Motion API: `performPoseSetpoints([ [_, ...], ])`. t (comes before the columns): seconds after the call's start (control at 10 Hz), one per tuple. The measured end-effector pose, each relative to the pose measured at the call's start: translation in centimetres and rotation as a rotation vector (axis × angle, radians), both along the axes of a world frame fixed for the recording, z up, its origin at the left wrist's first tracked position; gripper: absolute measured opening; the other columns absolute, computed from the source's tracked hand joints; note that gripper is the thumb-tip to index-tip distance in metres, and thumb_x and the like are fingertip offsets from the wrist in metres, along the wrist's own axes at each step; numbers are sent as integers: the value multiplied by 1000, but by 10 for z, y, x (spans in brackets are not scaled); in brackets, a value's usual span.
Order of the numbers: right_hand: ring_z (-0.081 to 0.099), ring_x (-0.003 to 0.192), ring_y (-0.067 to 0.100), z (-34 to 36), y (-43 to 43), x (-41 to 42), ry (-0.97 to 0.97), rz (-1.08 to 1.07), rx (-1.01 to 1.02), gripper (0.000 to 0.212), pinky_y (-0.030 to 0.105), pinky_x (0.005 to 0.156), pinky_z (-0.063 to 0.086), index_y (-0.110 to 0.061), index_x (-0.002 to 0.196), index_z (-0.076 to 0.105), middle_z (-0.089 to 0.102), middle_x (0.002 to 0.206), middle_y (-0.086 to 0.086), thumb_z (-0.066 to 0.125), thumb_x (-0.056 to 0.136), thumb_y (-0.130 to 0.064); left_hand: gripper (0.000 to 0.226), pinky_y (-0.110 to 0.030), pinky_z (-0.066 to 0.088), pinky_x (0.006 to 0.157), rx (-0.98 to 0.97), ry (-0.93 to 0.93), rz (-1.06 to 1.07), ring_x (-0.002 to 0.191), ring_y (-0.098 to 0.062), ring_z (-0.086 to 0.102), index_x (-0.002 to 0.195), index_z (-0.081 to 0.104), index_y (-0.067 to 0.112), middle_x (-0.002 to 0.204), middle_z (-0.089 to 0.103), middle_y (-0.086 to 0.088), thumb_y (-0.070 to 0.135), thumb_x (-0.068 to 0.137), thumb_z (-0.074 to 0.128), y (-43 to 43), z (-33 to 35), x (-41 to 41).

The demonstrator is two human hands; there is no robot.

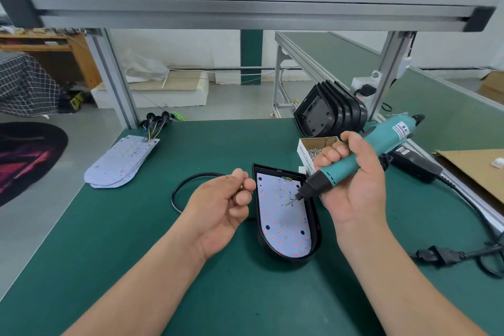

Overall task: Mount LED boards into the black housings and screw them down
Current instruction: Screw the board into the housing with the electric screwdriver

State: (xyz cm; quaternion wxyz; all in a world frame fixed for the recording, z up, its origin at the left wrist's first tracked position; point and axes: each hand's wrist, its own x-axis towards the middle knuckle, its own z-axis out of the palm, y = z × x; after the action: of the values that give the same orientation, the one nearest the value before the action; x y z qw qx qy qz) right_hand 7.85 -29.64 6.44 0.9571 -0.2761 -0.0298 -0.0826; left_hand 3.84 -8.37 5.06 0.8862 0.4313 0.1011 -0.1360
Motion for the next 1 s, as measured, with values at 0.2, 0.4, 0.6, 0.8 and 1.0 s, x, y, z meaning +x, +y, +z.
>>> performPoseSetpoints([
  [0.2,48,63,13,3,0,-2,-2,-3,1,9,25,63,47,-14,90,64,46,74,-3,64,99,-16,33,-15,35,37,-20,53,-58,50,-7,48,111,59,3,81,67,-8,35,111,49,-1,6,-3],
  [0.4,47,64,12,3,1,-2,-1,-4,-3,8,25,62,47,-14,91,63,46,74,-3,62,99,-15,25,-20,40,41,-110,33,-53,57,-14,52,124,56,-4,90,69,-16,3,104,42,3,10,-2],
  [0.6,47,64,12,4,1,-3,-7,-4,-13,6,25,62,47,-14,92,61,45,74,-3,62,98,-14,10,-19,35,39,26,-105,-18,51,-11,46,113,51,7,83,67,-11,9,111,41,12,10,0],
  [0.8,48,64,12,4,1,-3,-5,3,-1,6,25,62,47,-14,92,63,47,74,-3,62,99,-14,27,-15,32,40,132,-221,-116,53,-6,42,103,81,3,83,66,-7,24,95,67,10,9,-5],
  [1.0,47,64,12,8,0,-5,-14,1,17,9,24,62,47,-14,92,63,47,74,-3,60,101,-15,23,-17,30,43,292,-273,-119,52,-9,42,111,74,1,84,67,-11,17,94,71,2,3,-10],
])
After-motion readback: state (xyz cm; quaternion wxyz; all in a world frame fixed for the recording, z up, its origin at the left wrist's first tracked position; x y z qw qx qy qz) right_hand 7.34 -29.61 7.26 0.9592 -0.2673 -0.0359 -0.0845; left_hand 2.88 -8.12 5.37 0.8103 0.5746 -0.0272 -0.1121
